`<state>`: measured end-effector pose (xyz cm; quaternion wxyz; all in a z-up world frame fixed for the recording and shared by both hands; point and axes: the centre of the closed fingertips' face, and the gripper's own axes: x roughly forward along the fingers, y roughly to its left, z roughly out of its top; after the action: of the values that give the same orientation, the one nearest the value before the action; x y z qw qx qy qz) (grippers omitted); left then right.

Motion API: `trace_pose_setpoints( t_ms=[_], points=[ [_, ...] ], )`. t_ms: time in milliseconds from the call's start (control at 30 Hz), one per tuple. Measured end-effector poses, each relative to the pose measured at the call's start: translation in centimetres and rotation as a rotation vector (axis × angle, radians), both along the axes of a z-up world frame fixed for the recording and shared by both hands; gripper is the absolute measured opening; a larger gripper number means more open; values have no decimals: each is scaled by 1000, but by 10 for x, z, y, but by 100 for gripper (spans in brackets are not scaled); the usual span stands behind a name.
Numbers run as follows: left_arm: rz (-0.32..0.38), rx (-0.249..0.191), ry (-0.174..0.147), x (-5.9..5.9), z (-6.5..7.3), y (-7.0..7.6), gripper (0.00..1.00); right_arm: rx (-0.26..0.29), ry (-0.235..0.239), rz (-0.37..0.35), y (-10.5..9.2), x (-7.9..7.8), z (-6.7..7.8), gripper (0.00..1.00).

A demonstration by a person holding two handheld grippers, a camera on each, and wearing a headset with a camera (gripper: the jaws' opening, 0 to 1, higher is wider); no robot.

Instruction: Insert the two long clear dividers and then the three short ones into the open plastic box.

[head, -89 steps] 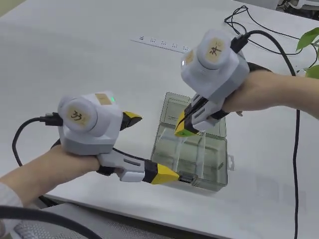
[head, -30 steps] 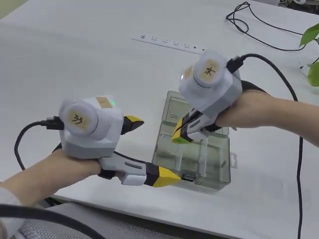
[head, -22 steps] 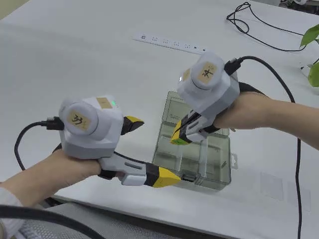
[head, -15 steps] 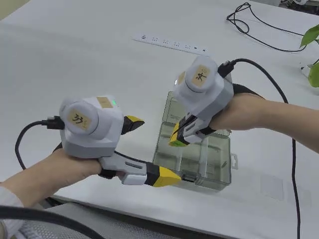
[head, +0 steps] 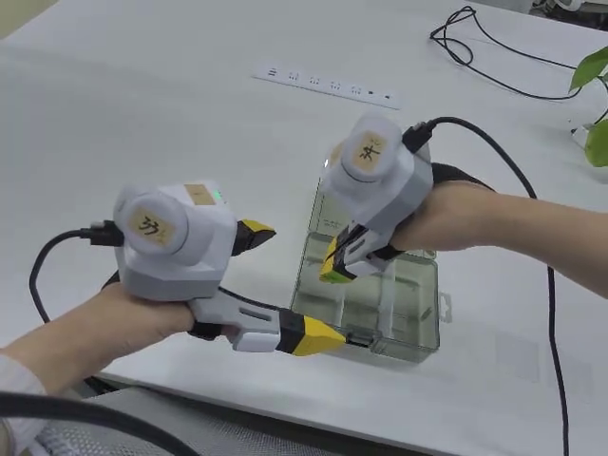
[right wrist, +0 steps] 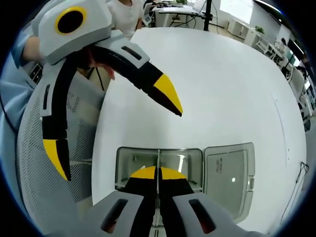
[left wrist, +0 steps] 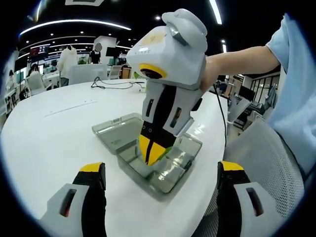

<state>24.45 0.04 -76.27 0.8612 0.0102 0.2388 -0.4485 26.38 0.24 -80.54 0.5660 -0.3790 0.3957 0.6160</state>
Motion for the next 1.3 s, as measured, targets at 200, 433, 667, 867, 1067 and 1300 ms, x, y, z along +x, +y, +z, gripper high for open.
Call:
trace_pose_setpoints(
  t_ms=[200,433,667,867,1067,1300],
  points=[
    [-2,3,-4,1,0,1,96,-1,-3,6,1,-1,1,1],
    [-3,5,-5,2,2,2,95,13,-29,66,1,0,0,4],
    [-1,4,-4,3,1,1,95,83,-32,53,0,2,6,26],
    [1,4,-3,3,1,1,96,161,-24,26,-3,4,15,42],
    [5,7,-1,2,1,2,96,232,-30,-12,-8,8,22,60],
    [13,10,-2,2,2,5,96,292,-22,-58,-12,6,25,81]
  ],
)
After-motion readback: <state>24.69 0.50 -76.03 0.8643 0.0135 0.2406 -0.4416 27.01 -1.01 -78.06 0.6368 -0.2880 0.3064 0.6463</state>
